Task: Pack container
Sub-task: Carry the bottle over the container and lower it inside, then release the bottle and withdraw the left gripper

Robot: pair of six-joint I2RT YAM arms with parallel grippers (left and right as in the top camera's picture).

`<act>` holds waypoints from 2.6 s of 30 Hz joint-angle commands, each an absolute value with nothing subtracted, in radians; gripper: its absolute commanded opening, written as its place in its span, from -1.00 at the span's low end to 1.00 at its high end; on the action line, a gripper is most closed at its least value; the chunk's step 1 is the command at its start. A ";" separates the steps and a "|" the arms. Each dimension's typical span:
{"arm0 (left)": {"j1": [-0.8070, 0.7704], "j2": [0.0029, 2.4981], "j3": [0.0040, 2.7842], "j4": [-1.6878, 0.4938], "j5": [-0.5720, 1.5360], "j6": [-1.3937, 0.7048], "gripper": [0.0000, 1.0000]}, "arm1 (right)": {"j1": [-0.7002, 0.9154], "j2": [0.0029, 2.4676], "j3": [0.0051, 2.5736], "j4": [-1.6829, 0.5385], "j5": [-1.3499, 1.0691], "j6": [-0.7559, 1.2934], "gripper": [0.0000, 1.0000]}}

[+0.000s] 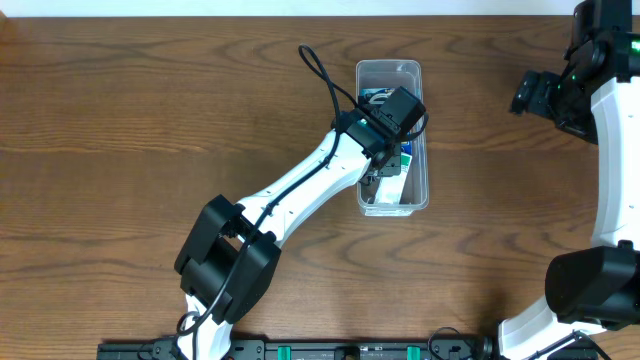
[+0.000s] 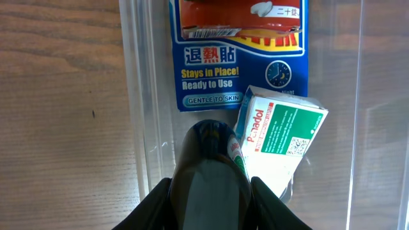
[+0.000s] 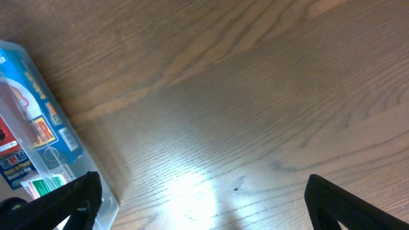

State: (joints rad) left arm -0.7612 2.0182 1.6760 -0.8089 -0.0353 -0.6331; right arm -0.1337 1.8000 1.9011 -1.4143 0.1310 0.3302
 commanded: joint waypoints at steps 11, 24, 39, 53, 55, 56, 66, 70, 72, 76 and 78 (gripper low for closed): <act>-0.761 2.023 1.677 -0.817 -0.065 -0.649 -0.32 | -0.141 1.801 1.901 -1.414 0.138 0.344 0.98; -0.767 2.024 1.663 -0.809 -0.064 -0.649 -0.31 | -0.141 1.801 1.901 -1.414 0.138 0.344 0.99; -0.791 2.034 1.661 -0.802 -0.105 -0.649 -0.31 | -0.141 1.801 1.901 -1.414 0.138 0.344 0.99; -0.793 2.093 1.662 -0.816 -0.095 -0.649 -0.21 | -0.141 1.801 1.901 -1.414 0.138 0.344 0.98; -0.793 2.093 1.662 -0.817 -0.095 -0.649 -0.19 | -0.141 1.801 1.901 -1.414 0.138 0.344 0.99; -0.793 2.093 1.662 -0.817 -0.095 -0.649 -0.18 | -0.141 1.801 1.901 -1.414 0.138 0.344 0.99; -0.793 2.091 1.678 -0.807 -0.094 -0.639 -0.03 | -0.141 1.801 1.901 -1.414 0.138 0.344 0.98; -0.793 2.073 1.709 -0.814 -0.090 -0.621 0.08 | -0.141 1.801 1.901 -1.414 0.138 0.344 0.98; -0.793 2.048 1.715 -0.813 -0.091 -0.622 0.09 | -0.141 1.801 1.901 -1.414 0.138 0.344 0.98; -0.793 1.983 1.722 -0.815 -0.090 -0.622 0.11 | -0.141 1.801 1.901 -1.414 0.138 0.344 0.99; -0.793 1.940 1.722 -0.817 -0.090 -0.622 0.11 | -0.141 1.801 1.901 -1.414 0.138 0.344 0.98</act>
